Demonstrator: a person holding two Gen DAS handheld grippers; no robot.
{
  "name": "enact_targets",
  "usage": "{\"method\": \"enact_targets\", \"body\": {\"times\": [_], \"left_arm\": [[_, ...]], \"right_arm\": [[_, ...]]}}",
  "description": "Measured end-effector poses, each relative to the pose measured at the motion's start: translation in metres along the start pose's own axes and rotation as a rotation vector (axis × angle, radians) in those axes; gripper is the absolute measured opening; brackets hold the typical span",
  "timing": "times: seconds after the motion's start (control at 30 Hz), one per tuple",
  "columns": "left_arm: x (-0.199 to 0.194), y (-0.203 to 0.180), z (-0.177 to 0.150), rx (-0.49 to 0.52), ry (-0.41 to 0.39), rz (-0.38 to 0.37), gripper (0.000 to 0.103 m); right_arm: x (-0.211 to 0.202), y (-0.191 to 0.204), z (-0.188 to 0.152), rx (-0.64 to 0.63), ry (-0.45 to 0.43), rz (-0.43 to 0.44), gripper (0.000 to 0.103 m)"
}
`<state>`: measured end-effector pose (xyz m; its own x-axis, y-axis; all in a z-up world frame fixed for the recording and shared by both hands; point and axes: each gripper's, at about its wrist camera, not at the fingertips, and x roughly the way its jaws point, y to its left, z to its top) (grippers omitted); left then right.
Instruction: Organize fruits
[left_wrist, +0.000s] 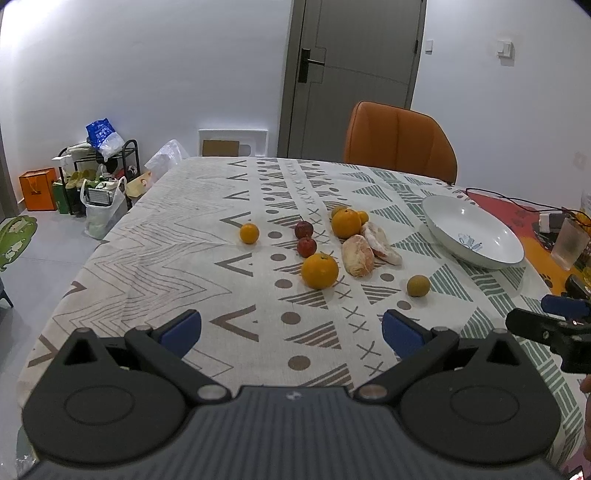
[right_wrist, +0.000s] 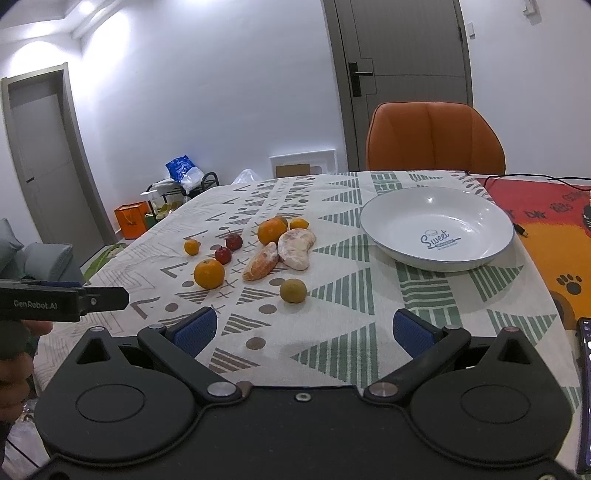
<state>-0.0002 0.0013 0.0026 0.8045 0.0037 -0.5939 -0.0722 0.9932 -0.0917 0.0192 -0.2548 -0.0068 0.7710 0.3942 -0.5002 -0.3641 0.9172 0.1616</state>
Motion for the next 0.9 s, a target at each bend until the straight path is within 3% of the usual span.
{"method": "enact_targets", "body": {"times": [0.9], "left_arm": [[0.0000, 0.0020, 0.0011, -0.003, 0.003, 0.004, 0.103]], "right_arm": [[0.0013, -0.0074, -0.0005, 0.025, 0.005, -0.018, 0.103]]}}
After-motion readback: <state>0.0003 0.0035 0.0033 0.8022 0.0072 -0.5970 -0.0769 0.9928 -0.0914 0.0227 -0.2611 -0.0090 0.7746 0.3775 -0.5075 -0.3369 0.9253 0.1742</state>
